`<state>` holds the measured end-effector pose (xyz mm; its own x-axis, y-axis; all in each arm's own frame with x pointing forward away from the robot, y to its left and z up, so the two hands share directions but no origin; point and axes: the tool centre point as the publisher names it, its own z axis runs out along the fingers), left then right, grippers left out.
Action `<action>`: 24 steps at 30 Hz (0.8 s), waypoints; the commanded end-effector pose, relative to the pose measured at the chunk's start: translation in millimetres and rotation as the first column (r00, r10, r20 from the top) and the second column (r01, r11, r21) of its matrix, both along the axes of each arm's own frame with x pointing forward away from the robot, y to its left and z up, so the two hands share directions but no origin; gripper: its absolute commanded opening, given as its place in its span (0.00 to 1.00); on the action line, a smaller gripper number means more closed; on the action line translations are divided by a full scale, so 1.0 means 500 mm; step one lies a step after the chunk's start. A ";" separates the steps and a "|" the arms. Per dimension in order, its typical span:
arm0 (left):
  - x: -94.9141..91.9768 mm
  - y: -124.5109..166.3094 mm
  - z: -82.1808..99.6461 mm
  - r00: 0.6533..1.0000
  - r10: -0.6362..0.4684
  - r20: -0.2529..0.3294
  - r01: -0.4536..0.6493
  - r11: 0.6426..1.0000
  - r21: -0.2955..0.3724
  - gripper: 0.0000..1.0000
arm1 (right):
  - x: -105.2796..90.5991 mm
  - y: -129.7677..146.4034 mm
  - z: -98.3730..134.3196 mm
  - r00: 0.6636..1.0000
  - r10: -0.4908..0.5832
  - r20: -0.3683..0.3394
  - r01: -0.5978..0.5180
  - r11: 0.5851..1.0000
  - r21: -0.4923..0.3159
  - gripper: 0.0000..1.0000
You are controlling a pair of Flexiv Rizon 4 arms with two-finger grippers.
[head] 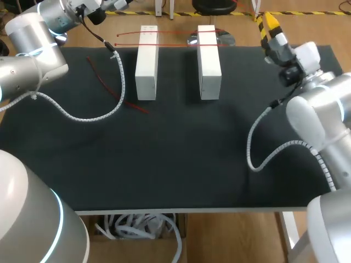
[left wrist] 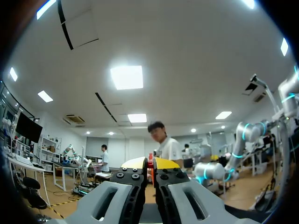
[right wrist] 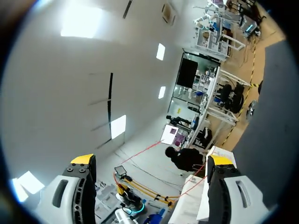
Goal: Grab the tape and strap the tape.
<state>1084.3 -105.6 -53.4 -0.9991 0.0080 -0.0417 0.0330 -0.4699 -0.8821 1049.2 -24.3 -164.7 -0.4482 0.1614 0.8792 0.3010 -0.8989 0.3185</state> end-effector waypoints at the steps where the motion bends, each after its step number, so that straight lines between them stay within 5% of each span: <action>1: -0.001 0.000 0.000 1.000 0.001 0.000 -0.001 1.000 0.000 0.00 | -0.002 0.003 -0.011 0.789 -0.614 0.010 0.571 0.740 0.355 1.00; 8: -0.001 0.000 0.000 1.000 0.001 0.000 -0.001 1.000 0.000 0.00 | -0.002 0.003 -0.011 0.789 -0.614 0.010 0.571 0.740 0.355 1.00; 12: -0.001 0.000 0.000 1.000 0.001 0.000 -0.001 1.000 0.000 0.00 | -0.004 -0.001 -0.010 0.681 -0.689 -0.246 0.705 0.526 0.476 1.00; 13: -0.001 0.000 0.000 1.000 0.001 0.000 -0.001 1.000 0.000 0.00 | -0.015 -0.014 -0.026 0.610 -0.722 -0.328 0.772 0.447 0.452 1.00; 17: -0.001 0.000 0.000 1.000 0.001 0.000 -0.001 1.000 0.000 0.00 | -0.049 -0.064 -0.056 0.437 -0.745 -0.505 0.870 0.209 0.446 1.00; 19: -0.001 0.000 0.000 1.000 0.001 0.000 -0.001 1.000 0.000 0.00 | -0.056 -0.085 -0.061 0.370 -0.761 -0.533 0.901 0.154 0.406 1.00; 24: -0.001 0.000 0.000 1.000 0.001 0.000 -0.001 1.000 0.000 0.00 | -0.055 -0.104 -0.024 0.355 -0.733 -0.580 0.891 0.078 0.446 1.00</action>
<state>1084.3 -105.7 -53.3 -0.9991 0.0081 -0.0418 0.0331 -0.4699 -0.8821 1028.1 -77.1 -188.8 -0.3456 -0.0718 0.9356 0.2454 -0.9693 0.0163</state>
